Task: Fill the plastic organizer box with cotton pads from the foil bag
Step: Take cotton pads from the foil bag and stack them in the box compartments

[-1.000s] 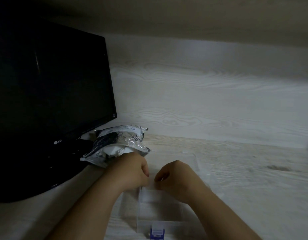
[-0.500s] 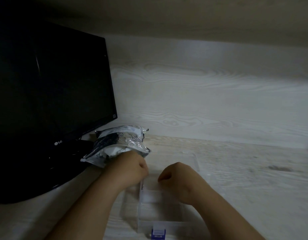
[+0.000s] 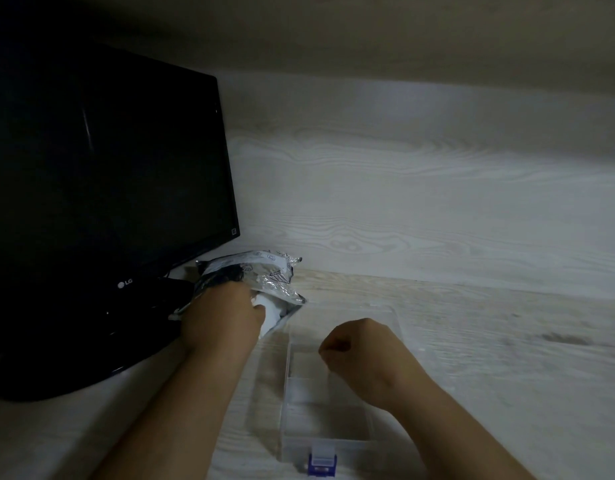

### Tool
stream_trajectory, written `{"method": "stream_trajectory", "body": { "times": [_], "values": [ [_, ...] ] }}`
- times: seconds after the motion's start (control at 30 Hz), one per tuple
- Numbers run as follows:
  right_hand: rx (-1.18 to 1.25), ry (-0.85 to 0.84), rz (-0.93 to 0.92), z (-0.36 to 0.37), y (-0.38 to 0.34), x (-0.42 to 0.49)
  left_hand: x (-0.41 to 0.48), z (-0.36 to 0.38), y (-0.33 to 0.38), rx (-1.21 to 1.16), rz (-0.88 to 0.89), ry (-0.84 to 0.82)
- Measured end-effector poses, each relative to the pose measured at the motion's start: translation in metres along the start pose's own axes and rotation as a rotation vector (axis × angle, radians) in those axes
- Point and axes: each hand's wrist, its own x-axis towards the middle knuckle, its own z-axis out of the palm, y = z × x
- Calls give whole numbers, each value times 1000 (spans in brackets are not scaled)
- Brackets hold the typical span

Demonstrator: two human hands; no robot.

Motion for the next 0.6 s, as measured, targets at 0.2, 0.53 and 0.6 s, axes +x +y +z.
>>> {"method": "stream_trajectory", "body": {
  "times": [0.2, 0.53, 0.6],
  "values": [
    [11, 11, 6, 0, 0, 0, -2, 7, 1, 33, 16, 9],
    [21, 3, -6, 0, 0, -2, -3, 17, 2, -9, 40, 104],
    [12, 1, -13, 0, 0, -2, -4, 17, 3, 7, 52, 115]
  ]
}}
